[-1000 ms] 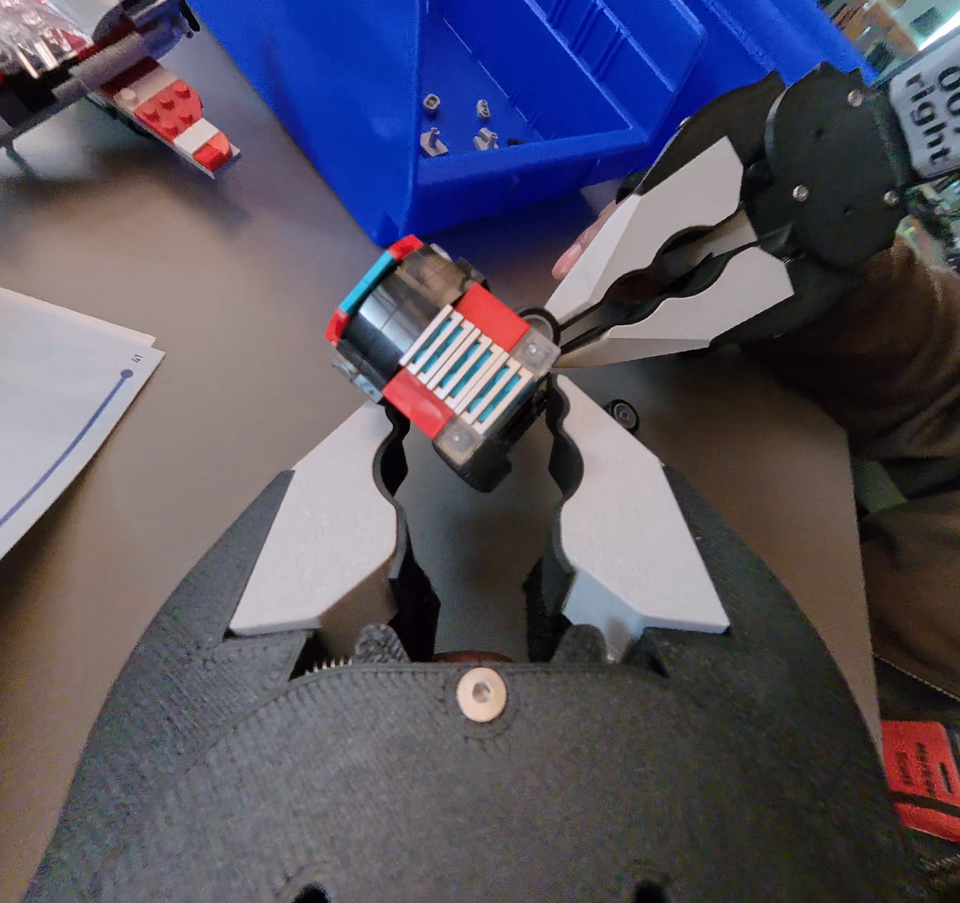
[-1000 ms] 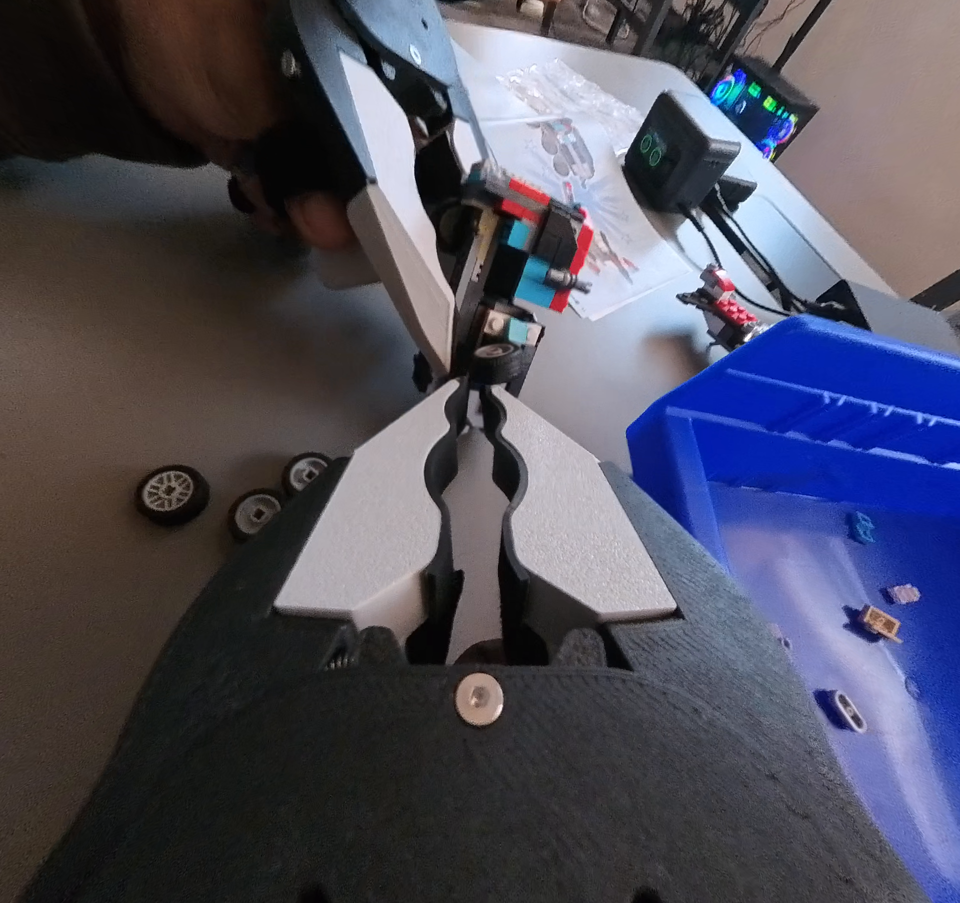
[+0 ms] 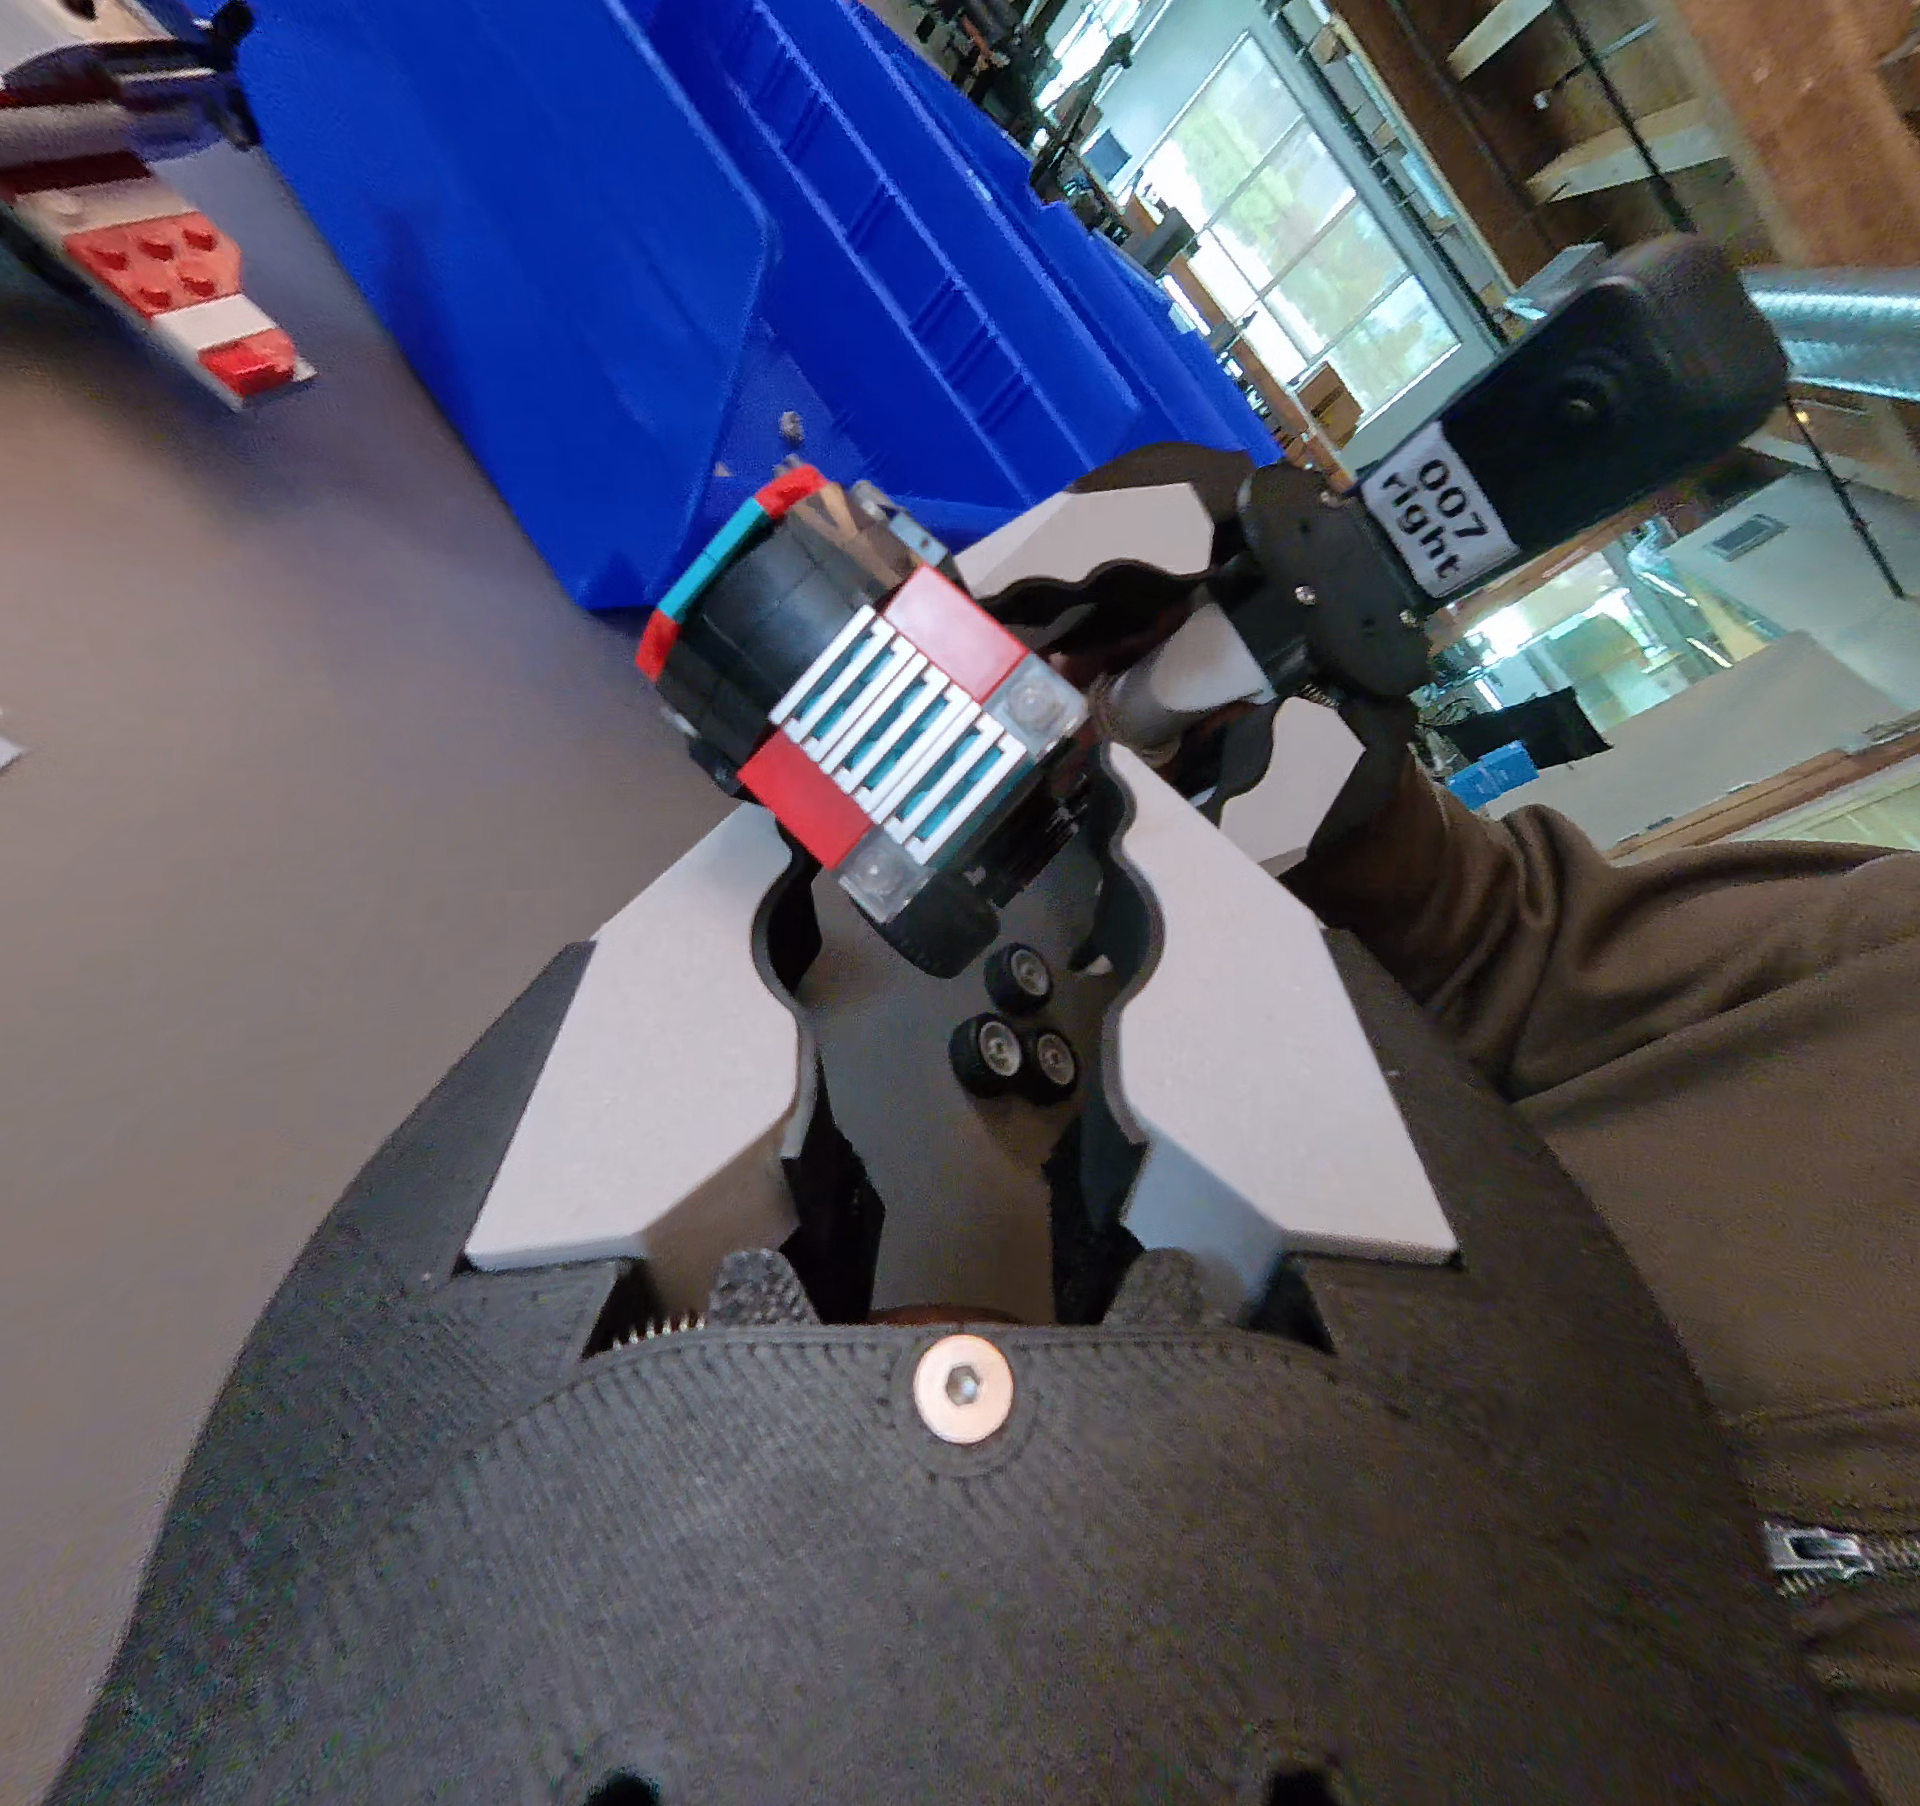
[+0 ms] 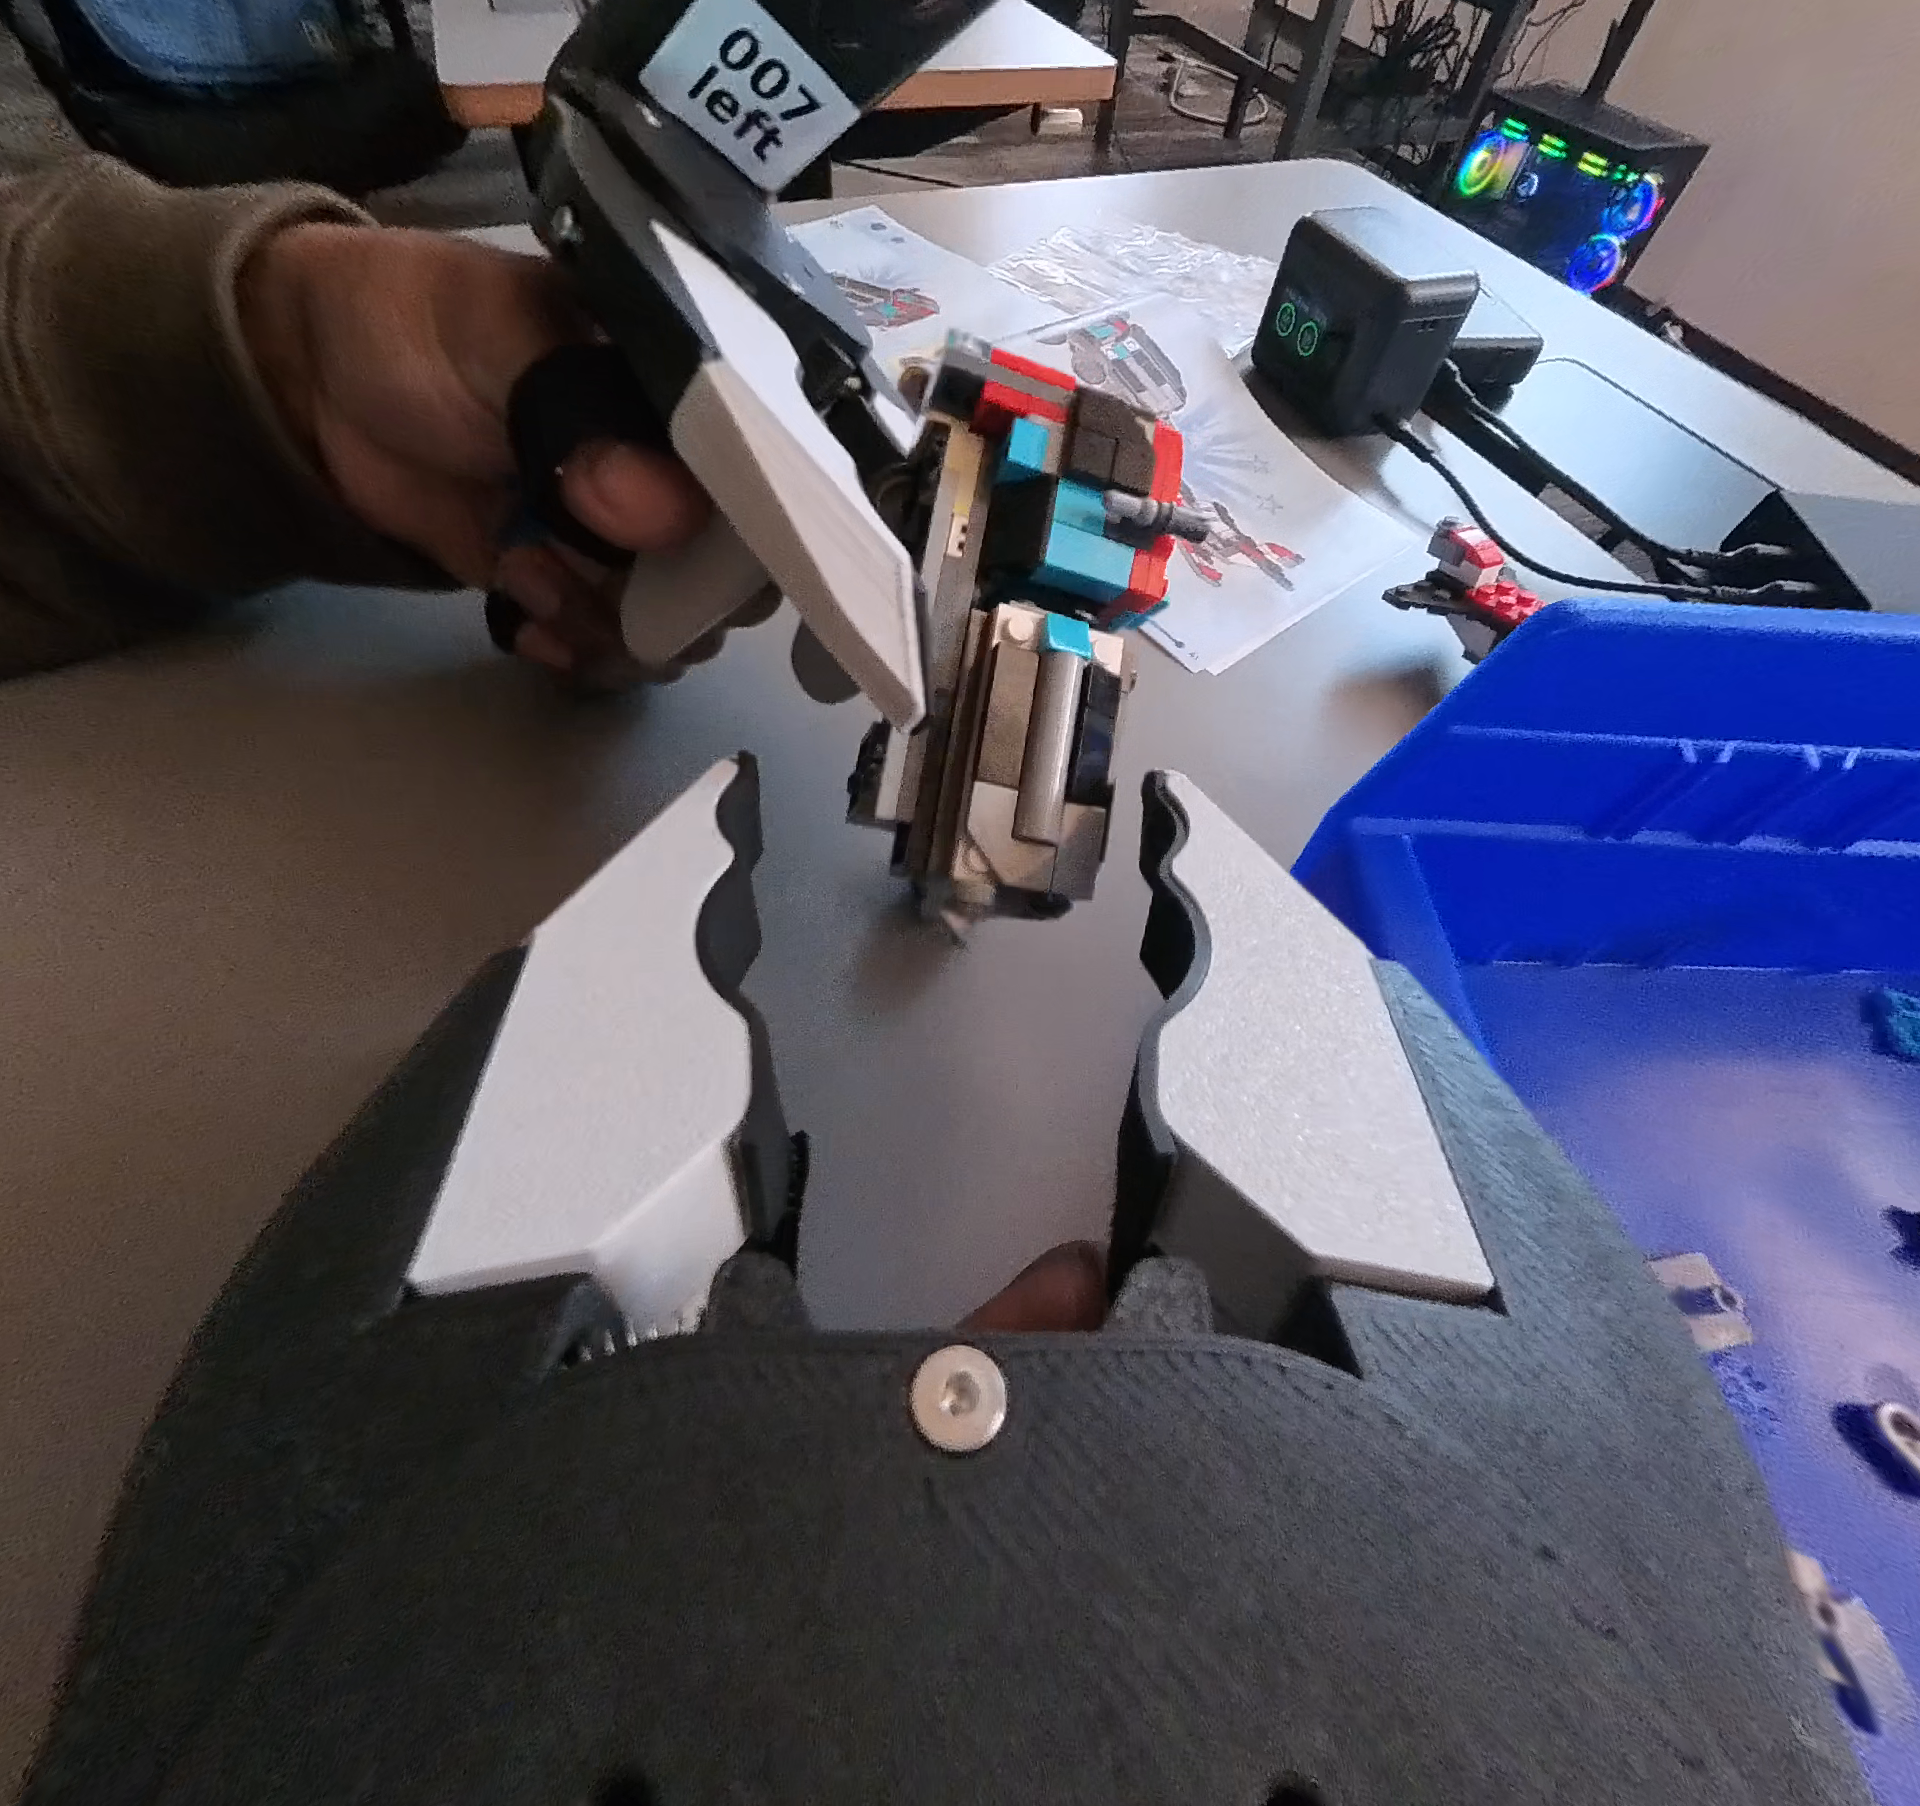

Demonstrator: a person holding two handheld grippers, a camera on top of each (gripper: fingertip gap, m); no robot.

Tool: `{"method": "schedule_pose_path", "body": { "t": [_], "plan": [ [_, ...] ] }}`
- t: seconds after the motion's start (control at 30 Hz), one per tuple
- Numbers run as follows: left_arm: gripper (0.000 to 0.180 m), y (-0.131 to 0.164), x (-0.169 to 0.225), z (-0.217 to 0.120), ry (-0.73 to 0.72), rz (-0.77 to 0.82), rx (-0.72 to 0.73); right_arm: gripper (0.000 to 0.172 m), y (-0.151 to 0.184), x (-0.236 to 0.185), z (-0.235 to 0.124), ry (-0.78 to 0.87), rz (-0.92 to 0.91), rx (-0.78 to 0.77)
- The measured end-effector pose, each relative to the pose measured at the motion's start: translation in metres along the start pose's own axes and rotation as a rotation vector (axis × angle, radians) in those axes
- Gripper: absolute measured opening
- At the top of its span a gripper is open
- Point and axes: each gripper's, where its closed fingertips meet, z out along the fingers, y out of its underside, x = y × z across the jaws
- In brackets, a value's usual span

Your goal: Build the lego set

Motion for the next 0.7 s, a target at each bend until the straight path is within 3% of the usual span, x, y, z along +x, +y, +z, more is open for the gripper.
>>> {"method": "schedule_pose_path", "body": {
  "t": [0.07, 0.17, 0.43, 0.7],
  "plan": [
    [0.053, -0.001, 0.006, 0.003, 0.020, -0.002, 0.015, 0.074, -0.002, 0.001, 0.001, 0.005, 0.036, 0.014],
    [0.053, -0.002, 0.012, 0.006, 0.046, -0.001, 0.024, 0.053, -0.011, 0.004, -0.003, 0.005, 0.085, 0.075],
    [0.058, -0.012, 0.024, 0.004, 0.090, 0.110, 0.079, 0.052, -0.024, 0.006, -0.013, -0.031, 0.137, 0.163],
    [0.067, -0.025, 0.044, 0.002, 0.197, 0.169, 0.210, 0.051, -0.045, 0.008, -0.028, -0.145, 0.326, 0.335]
  ]
}}
